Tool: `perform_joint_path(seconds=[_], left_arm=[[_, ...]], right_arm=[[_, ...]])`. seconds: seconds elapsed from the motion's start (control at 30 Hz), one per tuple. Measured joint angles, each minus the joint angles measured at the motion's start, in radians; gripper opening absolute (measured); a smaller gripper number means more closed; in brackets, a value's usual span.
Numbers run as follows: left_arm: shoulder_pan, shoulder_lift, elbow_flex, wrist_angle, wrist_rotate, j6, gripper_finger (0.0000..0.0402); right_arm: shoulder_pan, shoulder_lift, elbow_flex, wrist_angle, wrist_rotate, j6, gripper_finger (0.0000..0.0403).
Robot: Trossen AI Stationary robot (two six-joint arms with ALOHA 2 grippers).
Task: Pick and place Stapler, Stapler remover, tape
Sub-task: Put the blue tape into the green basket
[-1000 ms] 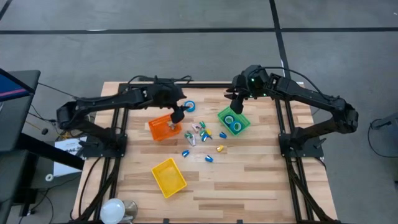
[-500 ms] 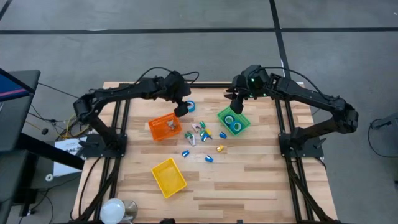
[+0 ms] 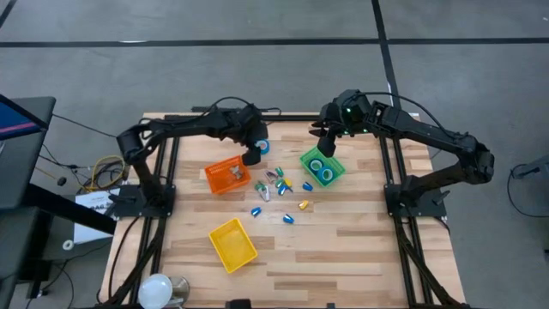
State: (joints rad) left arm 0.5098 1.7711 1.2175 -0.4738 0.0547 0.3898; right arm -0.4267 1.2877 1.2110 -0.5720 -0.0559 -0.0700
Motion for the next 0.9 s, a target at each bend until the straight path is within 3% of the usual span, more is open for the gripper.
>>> perform_joint_path(seconds=[0.33,0.9], left_arm=[[0.000,0.109,0.000,0.004,0.008,-0.003,0.0245],[0.002,0.175,0.000,0.031,-0.002,0.032,0.0245]], right_arm=[[0.000,0.000,0.000,0.000,0.000,-0.008,0.0111],[0.000,0.001,0.000,-0.002,0.000,-0.008,0.0111]])
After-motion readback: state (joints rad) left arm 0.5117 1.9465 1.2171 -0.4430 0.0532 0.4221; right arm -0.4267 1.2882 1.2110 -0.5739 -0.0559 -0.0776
